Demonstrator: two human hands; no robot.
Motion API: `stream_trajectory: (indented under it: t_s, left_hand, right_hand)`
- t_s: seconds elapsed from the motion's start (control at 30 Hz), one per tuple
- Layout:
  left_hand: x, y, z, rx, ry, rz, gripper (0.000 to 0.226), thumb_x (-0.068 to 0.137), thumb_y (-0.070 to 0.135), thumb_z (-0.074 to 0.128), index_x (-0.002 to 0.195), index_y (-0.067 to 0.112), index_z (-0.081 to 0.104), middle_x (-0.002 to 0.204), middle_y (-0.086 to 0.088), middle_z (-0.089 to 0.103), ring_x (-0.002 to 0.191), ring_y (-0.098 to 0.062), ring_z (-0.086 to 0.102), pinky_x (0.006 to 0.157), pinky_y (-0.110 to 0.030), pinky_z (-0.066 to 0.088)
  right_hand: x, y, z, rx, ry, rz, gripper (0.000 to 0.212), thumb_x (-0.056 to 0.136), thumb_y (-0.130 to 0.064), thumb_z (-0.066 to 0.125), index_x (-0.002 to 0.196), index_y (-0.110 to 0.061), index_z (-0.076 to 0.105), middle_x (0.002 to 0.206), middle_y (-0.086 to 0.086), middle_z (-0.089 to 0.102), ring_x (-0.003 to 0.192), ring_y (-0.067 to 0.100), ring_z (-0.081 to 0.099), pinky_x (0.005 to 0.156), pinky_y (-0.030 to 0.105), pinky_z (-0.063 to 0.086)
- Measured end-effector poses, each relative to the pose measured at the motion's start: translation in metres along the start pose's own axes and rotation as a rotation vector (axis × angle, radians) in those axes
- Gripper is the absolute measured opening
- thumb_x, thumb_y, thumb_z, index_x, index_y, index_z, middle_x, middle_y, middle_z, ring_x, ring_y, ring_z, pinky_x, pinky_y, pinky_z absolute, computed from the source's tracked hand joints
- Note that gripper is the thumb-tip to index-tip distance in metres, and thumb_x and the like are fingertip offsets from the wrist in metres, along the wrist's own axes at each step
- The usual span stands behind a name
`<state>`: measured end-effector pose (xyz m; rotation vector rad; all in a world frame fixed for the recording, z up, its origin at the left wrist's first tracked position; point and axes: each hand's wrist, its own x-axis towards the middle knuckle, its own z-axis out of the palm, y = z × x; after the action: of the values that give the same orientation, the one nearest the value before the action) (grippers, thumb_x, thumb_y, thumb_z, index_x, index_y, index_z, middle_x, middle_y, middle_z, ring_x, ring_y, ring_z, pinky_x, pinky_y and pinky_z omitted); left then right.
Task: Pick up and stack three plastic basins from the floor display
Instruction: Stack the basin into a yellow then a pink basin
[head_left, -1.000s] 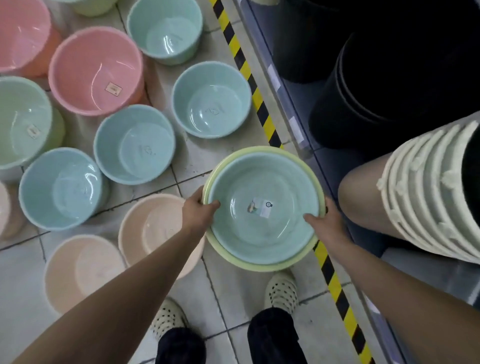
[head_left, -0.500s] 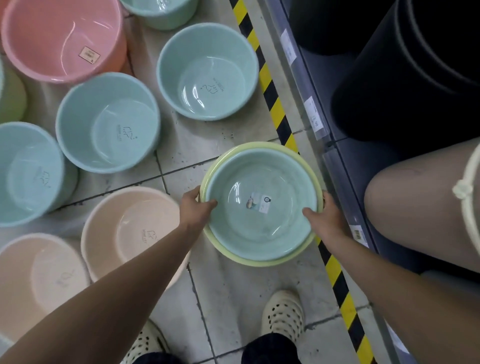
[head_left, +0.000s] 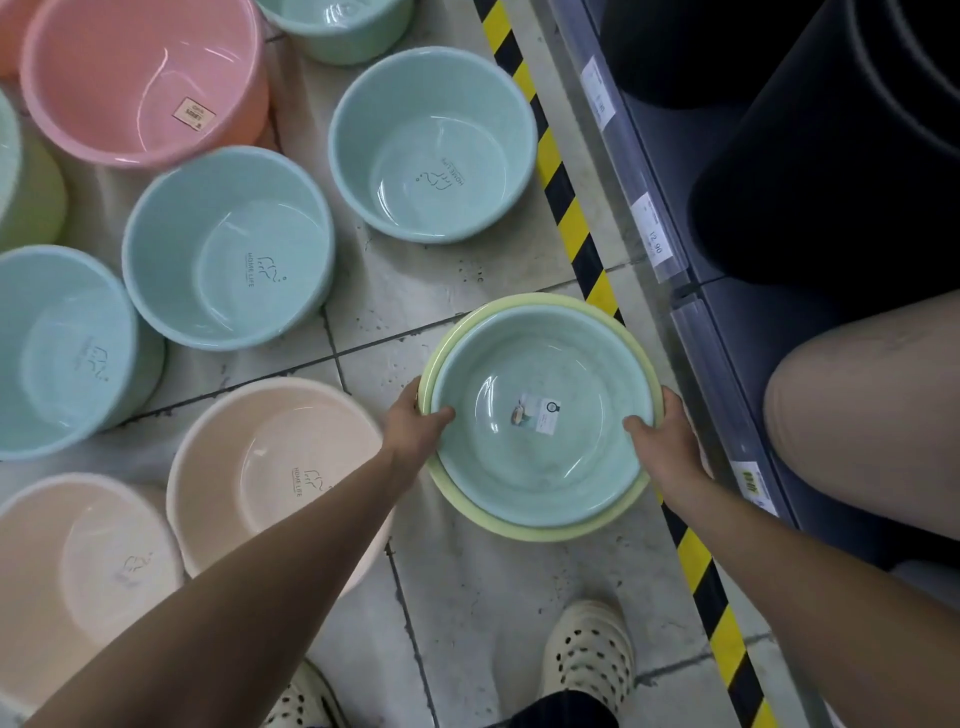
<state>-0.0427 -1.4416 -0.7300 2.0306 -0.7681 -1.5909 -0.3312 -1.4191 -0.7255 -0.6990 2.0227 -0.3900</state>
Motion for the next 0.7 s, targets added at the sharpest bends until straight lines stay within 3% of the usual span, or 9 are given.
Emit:
stream_trajectory:
  t_s: [0.17,0.27,0.37,0.5,0.7]
  left_hand:
    - [-0.017,0.012,-0.017,-0.068,0.01,-0.035,0.041,0.085,0.003,0.067,0.123,0.019,0.066,0.1,-0.004,0.075,0.084,-0.021,0.073,0.068,-0.03,0.059]
    - [-0.036,0.03,-0.034,-0.107,0.031,0.006,0.039,0.085,0.004,0.066,0.12,0.022,0.067,0.101,-0.003,0.076,0.089,-0.022,0.074,0.073,-0.032,0.061]
    - [-0.056,0.053,-0.058,-0.128,0.062,0.035,0.039,0.086,0.006,0.065,0.122,0.021,0.065,0.104,-0.002,0.075,0.091,-0.02,0.073,0.074,-0.032,0.06]
    - [-0.08,0.076,-0.098,-0.149,0.122,0.051,0.04,0.086,0.007,0.065,0.125,0.016,0.065,0.106,-0.003,0.074,0.092,-0.021,0.072,0.08,-0.037,0.06]
    - [-0.116,0.079,-0.174,-0.181,0.234,0.037,0.032,0.088,0.011,0.064,0.119,0.021,0.063,0.102,0.001,0.073,0.087,-0.014,0.07,0.065,-0.026,0.055]
  right_hand:
    - [-0.021,-0.028,-0.015,0.01,0.028,-0.054,0.042,0.093,-0.013,0.058,0.133,-0.025,0.052,0.115,0.002,0.063,0.094,0.023,0.06,0.059,0.022,0.042]
    - [-0.038,-0.054,-0.02,0.024,0.035,-0.084,0.033,0.088,-0.016,0.062,0.118,-0.029,0.055,0.114,0.005,0.065,0.095,0.024,0.063,0.068,0.03,0.05]
    - [-0.061,-0.09,-0.021,0.012,0.041,-0.104,0.05,0.072,-0.032,0.062,0.121,-0.026,0.057,0.118,0.009,0.062,0.099,0.029,0.064,0.082,0.043,0.056]
    - [-0.086,-0.131,-0.012,0.012,0.014,-0.143,0.044,0.082,-0.015,0.065,0.125,-0.017,0.057,0.117,0.012,0.061,0.099,0.031,0.063,0.074,0.034,0.048]
    - [-0.13,-0.187,0.029,-0.075,-0.066,-0.26,0.051,0.073,-0.02,0.068,0.123,-0.022,0.057,0.12,0.01,0.056,0.104,0.032,0.061,0.088,0.045,0.055]
